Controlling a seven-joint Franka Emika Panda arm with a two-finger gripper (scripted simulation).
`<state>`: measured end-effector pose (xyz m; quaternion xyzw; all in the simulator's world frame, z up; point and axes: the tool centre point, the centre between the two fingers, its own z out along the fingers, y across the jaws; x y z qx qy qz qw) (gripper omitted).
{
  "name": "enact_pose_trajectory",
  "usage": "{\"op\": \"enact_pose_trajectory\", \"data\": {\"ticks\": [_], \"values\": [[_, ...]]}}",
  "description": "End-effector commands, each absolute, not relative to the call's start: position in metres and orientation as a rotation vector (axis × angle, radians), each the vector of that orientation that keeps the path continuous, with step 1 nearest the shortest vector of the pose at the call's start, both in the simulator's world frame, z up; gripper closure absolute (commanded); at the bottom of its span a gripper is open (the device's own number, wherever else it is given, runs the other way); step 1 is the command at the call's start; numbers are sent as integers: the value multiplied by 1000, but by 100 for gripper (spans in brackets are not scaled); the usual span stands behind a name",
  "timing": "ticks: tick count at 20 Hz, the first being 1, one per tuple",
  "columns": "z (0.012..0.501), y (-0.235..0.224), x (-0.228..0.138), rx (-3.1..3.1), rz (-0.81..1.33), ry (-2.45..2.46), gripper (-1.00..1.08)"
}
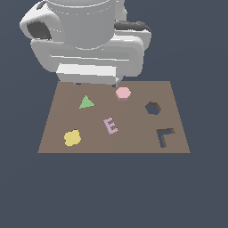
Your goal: Insert a designated object into the corresponding slot on a board.
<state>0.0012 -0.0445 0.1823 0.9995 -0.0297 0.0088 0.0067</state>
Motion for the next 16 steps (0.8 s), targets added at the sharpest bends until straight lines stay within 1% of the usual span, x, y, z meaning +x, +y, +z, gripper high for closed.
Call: {"op": "enact_pose_trajectory", "data": {"ticks": [1, 8, 16], "values": [[182, -44, 1, 3127, 28, -93, -92], [170, -35, -4, 3130, 25, -18, -92], [125, -4, -27, 3126, 16, 246, -92]]}}
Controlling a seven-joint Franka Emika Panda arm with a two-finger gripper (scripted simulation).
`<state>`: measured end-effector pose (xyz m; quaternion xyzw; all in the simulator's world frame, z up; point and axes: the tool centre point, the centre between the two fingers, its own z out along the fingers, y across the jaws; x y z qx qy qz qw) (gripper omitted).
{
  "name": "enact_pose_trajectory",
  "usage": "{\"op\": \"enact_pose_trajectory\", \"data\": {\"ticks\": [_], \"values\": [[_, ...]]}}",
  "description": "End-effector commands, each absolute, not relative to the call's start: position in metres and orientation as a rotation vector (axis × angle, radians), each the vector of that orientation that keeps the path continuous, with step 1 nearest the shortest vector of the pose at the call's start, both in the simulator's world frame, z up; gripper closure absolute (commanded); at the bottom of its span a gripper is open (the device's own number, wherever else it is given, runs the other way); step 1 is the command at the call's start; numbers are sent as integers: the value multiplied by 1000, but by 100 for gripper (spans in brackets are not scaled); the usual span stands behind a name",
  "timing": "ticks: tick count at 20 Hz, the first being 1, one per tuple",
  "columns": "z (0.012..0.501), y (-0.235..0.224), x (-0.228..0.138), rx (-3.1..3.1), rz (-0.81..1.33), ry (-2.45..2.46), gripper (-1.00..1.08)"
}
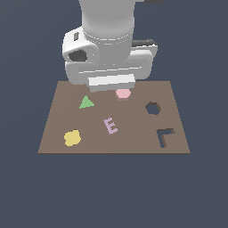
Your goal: Insert a designated object into the corresponding slot on a board.
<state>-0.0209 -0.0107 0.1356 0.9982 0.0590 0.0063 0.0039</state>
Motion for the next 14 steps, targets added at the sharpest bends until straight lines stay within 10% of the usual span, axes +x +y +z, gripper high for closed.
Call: {"op": "enact_pose_trajectory", "data": {"ticks": [1, 14], "values": [[117, 1, -31, 3123, 15, 291, -92], [54, 36, -72, 3073, 1, 659, -92]]}}
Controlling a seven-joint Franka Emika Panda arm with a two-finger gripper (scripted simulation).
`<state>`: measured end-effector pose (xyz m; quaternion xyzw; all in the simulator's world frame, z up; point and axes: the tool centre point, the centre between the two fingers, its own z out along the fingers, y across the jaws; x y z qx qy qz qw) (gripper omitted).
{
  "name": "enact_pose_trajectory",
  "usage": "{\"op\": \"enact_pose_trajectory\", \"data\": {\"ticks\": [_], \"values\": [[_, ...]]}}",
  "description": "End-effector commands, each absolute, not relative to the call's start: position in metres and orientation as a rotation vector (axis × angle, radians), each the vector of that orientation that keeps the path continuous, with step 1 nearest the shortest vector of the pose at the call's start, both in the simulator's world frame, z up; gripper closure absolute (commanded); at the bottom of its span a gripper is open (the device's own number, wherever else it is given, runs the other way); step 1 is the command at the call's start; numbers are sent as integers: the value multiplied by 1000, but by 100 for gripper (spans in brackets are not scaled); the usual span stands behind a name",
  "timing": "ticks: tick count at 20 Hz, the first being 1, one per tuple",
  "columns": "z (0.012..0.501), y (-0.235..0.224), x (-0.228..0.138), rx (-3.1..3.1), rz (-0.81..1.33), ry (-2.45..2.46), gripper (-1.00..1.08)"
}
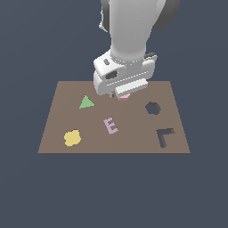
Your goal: Insert a designated object into the corresponding slot on a board.
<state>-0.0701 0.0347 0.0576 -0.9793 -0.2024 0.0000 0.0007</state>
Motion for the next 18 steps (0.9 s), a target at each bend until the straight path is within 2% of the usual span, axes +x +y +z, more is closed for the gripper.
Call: {"op": "enact_pose_trajectory", "data": {"ticks": [1, 16, 17, 18], "values": [[52, 37, -73, -3069, -1, -667, -92], [30, 37, -75, -3068, 0, -677, -92], [30, 37, -75, -3068, 0, -677, 108], [30, 37, -75, -3068, 0, -677, 108]]}}
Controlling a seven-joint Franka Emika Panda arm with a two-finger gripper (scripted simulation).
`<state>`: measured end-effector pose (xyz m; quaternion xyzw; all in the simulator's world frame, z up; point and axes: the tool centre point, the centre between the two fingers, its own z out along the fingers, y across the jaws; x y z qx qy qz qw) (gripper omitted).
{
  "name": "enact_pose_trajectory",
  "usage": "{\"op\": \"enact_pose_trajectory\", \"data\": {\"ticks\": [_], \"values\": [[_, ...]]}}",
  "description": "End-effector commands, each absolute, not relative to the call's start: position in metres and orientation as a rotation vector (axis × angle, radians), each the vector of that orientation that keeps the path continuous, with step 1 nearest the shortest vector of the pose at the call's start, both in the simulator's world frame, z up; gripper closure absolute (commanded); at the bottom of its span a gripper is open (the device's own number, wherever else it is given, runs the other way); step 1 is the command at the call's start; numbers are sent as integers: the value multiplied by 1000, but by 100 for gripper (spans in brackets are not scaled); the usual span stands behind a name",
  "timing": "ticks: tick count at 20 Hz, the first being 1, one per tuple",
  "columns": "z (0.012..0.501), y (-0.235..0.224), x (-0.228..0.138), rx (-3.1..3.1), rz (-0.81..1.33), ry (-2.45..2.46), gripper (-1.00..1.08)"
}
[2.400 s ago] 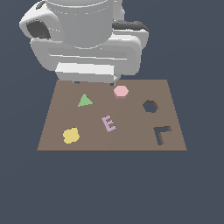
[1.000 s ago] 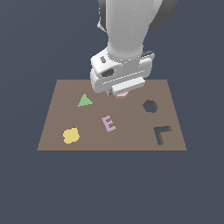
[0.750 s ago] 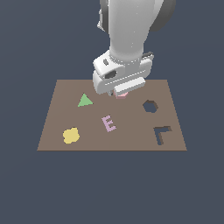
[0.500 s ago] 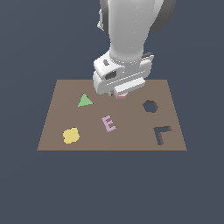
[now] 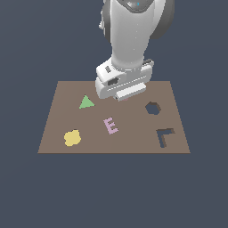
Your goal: Insert a designated object into the corresponding slot on a board.
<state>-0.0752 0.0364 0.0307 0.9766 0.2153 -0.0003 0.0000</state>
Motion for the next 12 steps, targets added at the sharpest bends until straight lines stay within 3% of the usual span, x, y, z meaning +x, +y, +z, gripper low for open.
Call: {"op": "enact_pose_trajectory", "data": {"ticks": [1, 12], "values": [[30, 37, -75, 3068, 0, 677, 108], [31, 36, -75, 3068, 1, 672, 108]]}}
